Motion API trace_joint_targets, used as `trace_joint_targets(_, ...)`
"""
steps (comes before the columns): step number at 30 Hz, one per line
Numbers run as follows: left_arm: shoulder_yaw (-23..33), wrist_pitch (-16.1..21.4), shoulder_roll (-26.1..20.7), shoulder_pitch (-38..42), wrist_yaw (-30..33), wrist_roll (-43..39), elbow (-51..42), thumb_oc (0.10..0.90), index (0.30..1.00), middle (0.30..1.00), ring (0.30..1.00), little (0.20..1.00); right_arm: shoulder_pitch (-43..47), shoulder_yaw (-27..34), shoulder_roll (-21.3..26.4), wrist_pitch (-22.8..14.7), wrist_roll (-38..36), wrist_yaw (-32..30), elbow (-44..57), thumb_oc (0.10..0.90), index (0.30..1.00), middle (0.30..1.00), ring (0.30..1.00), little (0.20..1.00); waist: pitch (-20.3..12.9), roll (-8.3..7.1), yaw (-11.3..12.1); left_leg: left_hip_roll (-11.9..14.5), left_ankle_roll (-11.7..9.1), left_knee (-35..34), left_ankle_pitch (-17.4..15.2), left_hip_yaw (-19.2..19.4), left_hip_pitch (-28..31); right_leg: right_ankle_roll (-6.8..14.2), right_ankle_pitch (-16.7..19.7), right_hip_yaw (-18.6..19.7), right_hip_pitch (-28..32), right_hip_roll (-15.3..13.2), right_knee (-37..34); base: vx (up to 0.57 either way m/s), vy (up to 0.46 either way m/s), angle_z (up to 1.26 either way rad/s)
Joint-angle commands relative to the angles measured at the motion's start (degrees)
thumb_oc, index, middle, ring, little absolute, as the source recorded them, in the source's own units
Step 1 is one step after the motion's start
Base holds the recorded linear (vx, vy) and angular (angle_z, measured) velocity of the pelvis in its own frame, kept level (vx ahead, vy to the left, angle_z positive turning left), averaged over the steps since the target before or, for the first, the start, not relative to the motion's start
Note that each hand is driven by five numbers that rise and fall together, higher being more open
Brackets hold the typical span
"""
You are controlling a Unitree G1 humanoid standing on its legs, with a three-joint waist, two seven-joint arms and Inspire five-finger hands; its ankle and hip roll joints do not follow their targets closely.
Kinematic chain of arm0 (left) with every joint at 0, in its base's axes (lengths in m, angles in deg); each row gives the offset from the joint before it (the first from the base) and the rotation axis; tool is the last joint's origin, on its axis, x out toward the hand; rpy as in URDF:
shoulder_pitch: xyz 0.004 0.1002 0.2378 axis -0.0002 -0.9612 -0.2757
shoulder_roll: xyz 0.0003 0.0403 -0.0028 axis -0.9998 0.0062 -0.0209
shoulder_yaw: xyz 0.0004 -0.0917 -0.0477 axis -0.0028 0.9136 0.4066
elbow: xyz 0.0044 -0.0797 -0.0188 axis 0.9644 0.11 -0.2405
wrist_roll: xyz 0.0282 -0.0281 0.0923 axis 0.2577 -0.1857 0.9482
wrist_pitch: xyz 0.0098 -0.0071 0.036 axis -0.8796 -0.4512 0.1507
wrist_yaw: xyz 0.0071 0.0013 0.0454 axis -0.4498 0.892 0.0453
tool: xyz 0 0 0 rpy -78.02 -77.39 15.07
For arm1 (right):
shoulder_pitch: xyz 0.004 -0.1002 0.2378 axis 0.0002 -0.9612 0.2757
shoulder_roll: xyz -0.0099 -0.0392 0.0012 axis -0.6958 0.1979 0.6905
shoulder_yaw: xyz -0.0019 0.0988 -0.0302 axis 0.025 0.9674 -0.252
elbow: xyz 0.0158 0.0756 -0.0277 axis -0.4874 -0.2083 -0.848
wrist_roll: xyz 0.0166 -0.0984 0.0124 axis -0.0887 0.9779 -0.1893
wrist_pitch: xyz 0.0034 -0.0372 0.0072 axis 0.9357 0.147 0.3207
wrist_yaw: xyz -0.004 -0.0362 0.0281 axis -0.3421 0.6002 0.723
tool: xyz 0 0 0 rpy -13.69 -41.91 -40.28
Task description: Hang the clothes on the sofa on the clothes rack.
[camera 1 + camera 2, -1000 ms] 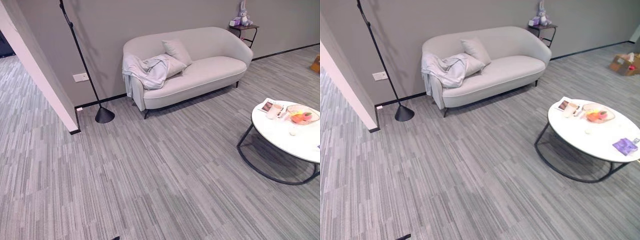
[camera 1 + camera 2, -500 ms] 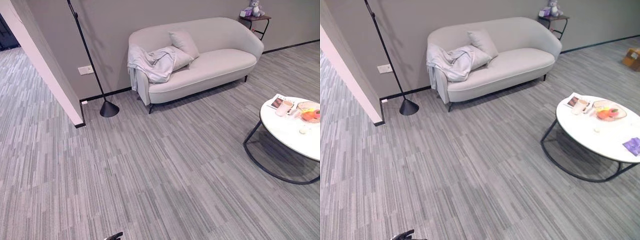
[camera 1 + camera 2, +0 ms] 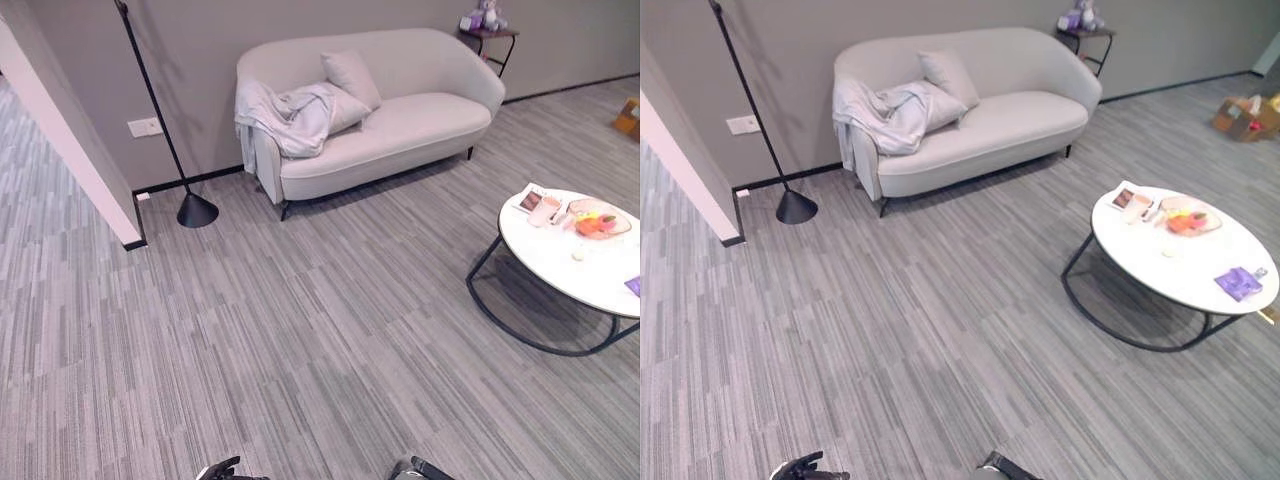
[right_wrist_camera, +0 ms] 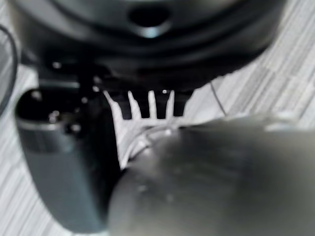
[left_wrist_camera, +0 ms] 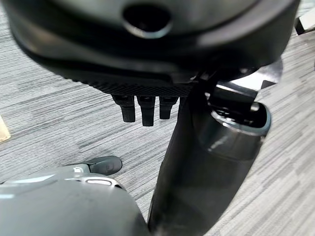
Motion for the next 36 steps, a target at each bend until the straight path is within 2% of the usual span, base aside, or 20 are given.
trace_joint_targets(1,0.2,1.2,2.9,1.8,-0.1,1.0,1.5,0.800,0.900,0.900,0.900,0.900,0.7,-0.2,-4.0,1.3,-0.4,0.3,-3.9,0.800,0.900,0.900,0.900,0.900,-0.4,0.67,0.5,1.6,-3.7,0.1,-6.4,-5.4,2.0,1.9,12.6,2.2,0.4,-0.1,-11.7,0.33,-0.180,0.00)
trace_joint_targets(4,0.7,1.3,2.4,1.5,-0.4,2.0,2.4,0.800,0.900,0.900,0.900,0.900,0.4,0.7,-3.8,1.7,1.5,0.7,-4.3,0.800,0.900,0.900,0.900,0.900,-1.5,0.17,0.6,2.9,-5.6,0.1,-9.1,-5.9,5.8,3.2,14.3,1.1,-1.8,-2.8,-12.5,0.51,-0.237,0.05)
trace_joint_targets(8,1.2,1.2,2.4,0.8,0.0,2.7,3.1,0.800,0.900,0.900,0.900,0.900,0.0,1.3,-3.2,1.4,2.1,0.5,-5.6,0.800,0.900,0.900,0.900,0.900,-3.7,0.23,-0.1,6.1,-7.1,0.1,-8.4,-7.5,7.5,2.9,15.6,0.0,0.7,-0.3,-12.5,0.48,-0.263,0.24)
trace_joint_targets(9,1.3,1.7,2.8,0.5,0.4,1.5,2.7,0.800,0.900,0.900,0.900,0.900,-0.1,0.6,-2.5,0.7,2.1,0.2,-5.5,0.800,0.900,0.900,0.900,0.900,-5.0,2.25,-0.2,11.2,-9.2,0.1,-2.9,-8.4,7.9,1.4,14.2,1.2,1.3,4.4,-12.5,0.28,-0.209,0.55)
trace_joint_targets(10,1.3,1.7,2.8,0.5,0.4,1.5,2.7,0.800,0.900,0.900,0.900,0.900,-0.1,0.6,-2.5,0.7,2.1,0.2,-5.5,0.800,0.900,0.900,0.900,0.900,-5.1,2.12,-0.4,11.1,-9.2,0.1,-2.7,-8.6,7.7,1.4,14.2,1.1,1.2,4.2,-12.5,0.48,-0.387,0.57)
trace_joint_targets(11,1.3,2.1,3.3,0.4,0.6,0.4,2.1,0.800,0.900,0.900,0.900,0.900,0.4,-1.4,-1.8,-0.5,3.3,-0.3,-4.3,0.800,0.900,0.900,0.900,0.900,-5.6,3.34,-0.5,14.2,-10.6,4.6,3.2,-9.9,5.2,-0.5,11.9,1.0,1.7,7.8,-12.5,0.29,-0.292,0.19)
trace_joint_targets(12,1.5,2.2,3.3,0.5,0.8,0.1,1.9,0.800,0.900,0.900,0.900,0.900,0.7,-2.7,-1.7,-1.0,4.2,-0.5,-3.7,0.800,0.900,0.900,0.900,0.900,-5.7,3.70,-0.2,15.6,-11.5,8.4,5.6,-9.7,3.8,-1.7,9.9,0.7,2.6,9.5,-12.5,0.41,-0.435,0.06)
trace_joint_targets(15,2.1,2.1,3.3,0.8,1.1,-1.6,0.8,0.800,0.900,0.900,0.900,0.900,1.6,-5.3,-1.5,-1.6,6.5,-0.9,-2.3,0.800,0.900,0.900,0.900,0.900,-5.5,3.32,0.9,18.2,-12.5,18.4,11.2,-9.7,-0.8,-4.9,5.9,-0.7,5.5,12.4,-12.5,0.22,-0.285,-0.29)
trace_joint_targets(16,1.9,2.4,3.0,1.7,1.7,-2.8,-1.3,0.800,0.900,0.900,0.900,0.900,2.7,-8.5,-0.8,-1.9,10.2,-1.7,-0.5,0.800,0.900,0.900,0.900,0.900,-3.6,1.92,2.5,19.4,-10.8,28.2,16.2,-10.6,-5.8,-7.2,3.3,-1.7,9.0,14.0,-12.5,0.23,-0.338,-0.28)
trace_joint_targets(17,1.9,2.4,3.0,1.7,1.7,-2.8,-1.4,0.800,0.900,0.900,0.900,0.900,2.8,-8.5,-0.8,-1.9,10.2,-1.7,-0.5,0.800,0.900,0.900,0.900,0.900,-3.6,1.98,2.4,19.5,-10.9,28.4,16.1,-10.9,-6.0,-7.3,3.3,-1.9,9.0,14.1,-12.5,0.25,-0.371,-0.17)
trace_joint_targets(19,0.9,2.8,3.0,2.7,1.9,-3.1,-3.7,0.800,0.900,0.900,0.900,0.900,4.7,-11.9,0.3,-1.4,13.8,-1.7,1.4,0.800,0.900,0.900,0.900,0.900,-1.4,0.15,3.9,18.4,-8.3,33.0,13.3,-8.6,-10.6,-8.3,1.4,-0.9,11.1,14.5,-12.5,0.20,-0.233,-0.02)
trace_joint_targets(21,1.5,3.3,2.2,3.6,1.9,-5.5,-5.4,0.800,0.900,0.900,0.900,0.900,5.7,-15.2,0.3,-1.3,15.1,-0.7,3.7,0.800,0.900,0.900,0.900,0.900,-0.3,-1.71,6.6,11.5,-6.2,31.4,4.8,-6.4,-19.8,-8.2,-1.6,0.9,13.8,15.0,-12.5,0.39,-0.168,0.27)
trace_joint_targets(23,2.1,3.4,1.9,3.5,2.0,-6.4,-5.4,0.800,0.900,0.900,0.900,0.900,5.7,-15.7,0.1,-1.4,15.1,-0.4,4.5,0.800,0.900,0.900,0.900,0.900,-0.4,-1.87,7.2,10.3,-5.6,27.2,4.1,-4.3,-21.2,-7.9,-2.4,1.1,14.6,15.2,-12.5,0.38,-0.039,0.01)
trace_joint_targets(24,3.9,3.3,1.9,2.9,2.3,-8.2,-5.1,0.800,0.900,0.900,0.900,0.900,5.5,-16.6,-0.4,-1.8,15.8,-0.6,5.9,0.800,0.900,0.900,0.900,0.900,-1.2,-1.32,8.6,8.2,-5.8,17.2,5.2,-1.0,-23.8,-7.9,-5.4,1.8,17.8,17.5,-12.5,0.31,0.010,-0.09)
trace_joint_targets(25,3.9,3.3,1.9,2.8,2.3,-8.2,-5.1,0.800,0.900,0.900,0.900,0.900,5.4,-16.7,-0.4,-1.8,15.8,-0.6,5.9,0.800,0.900,0.900,0.900,0.900,-1.2,-1.45,8.6,8.0,-5.7,16.7,5.5,-0.8,-23.4,-7.8,-5.4,1.8,17.9,17.3,-12.5,0.46,0.030,-0.10)
trace_joint_targets(28,8.1,3.0,2.2,2.2,2.5,-12.6,-3.1,0.800,0.900,0.900,0.900,0.900,5.6,-18.2,-2.0,-2.2,18.3,-1.5,6.6,0.800,0.900,0.900,0.900,0.900,-1.4,-0.24,12.0,4.3,-6.2,1.5,14.4,-0.3,-27.4,-8.5,-7.7,2.8,21.5,21.0,-12.5,0.37,0.051,-0.35)
trace_joint_targets(29,11.1,2.7,2.4,2.2,2.6,-16.3,-1.5,0.800,0.900,0.900,0.900,0.900,6.1,-19.5,-3.4,-2.2,19.0,-1.5,7.7,0.800,0.900,0.900,0.900,0.900,-1.2,-0.71,13.6,3.6,-6.8,0.2,15.4,-1.9,-31.3,-9.5,-9.4,4.8,24.2,22.4,-12.5,0.67,0.124,-0.07)
trace_joint_targets(31,14.2,2.3,2.1,1.5,2.6,-18.2,0.7,0.800,0.900,0.900,0.900,0.900,6.2,-21.1,-4.6,-2.0,20.0,-1.1,9.0,0.800,0.900,0.900,0.900,0.900,-2.0,-1.27,14.5,3.6,-6.0,0.1,15.4,-2.1,-30.2,-9.8,-10.4,6.4,26.7,23.6,-12.5,0.58,0.108,0.05)
trace_joint_targets(32,15.3,2.2,1.9,0.6,3.5,-18.3,1.6,0.800,0.900,0.900,0.900,0.900,4.9,-22.8,-5.7,-2.1,21.6,-1.1,10.4,0.800,0.900,0.900,0.900,0.900,-2.8,-1.83,14.6,3.6,-5.0,0.7,18.0,-2.4,-27.6,-10.1,-11.9,6.9,28.8,23.9,-11.8,0.28,0.065,-0.61)
trace_joint_targets(36,15.2,2.1,1.4,0.0,4.3,-16.0,2.9,0.800,0.900,0.900,0.900,0.900,3.5,-22.6,-6.4,-1.8,21.8,-1.1,9.7,0.800,0.900,0.900,0.900,0.900,-5.0,-4.82,14.2,2.4,-4.0,1.3,16.9,-1.4,-25.3,-8.4,-11.3,7.4,30.0,21.7,-10.7,0.42,0.163,-0.41)
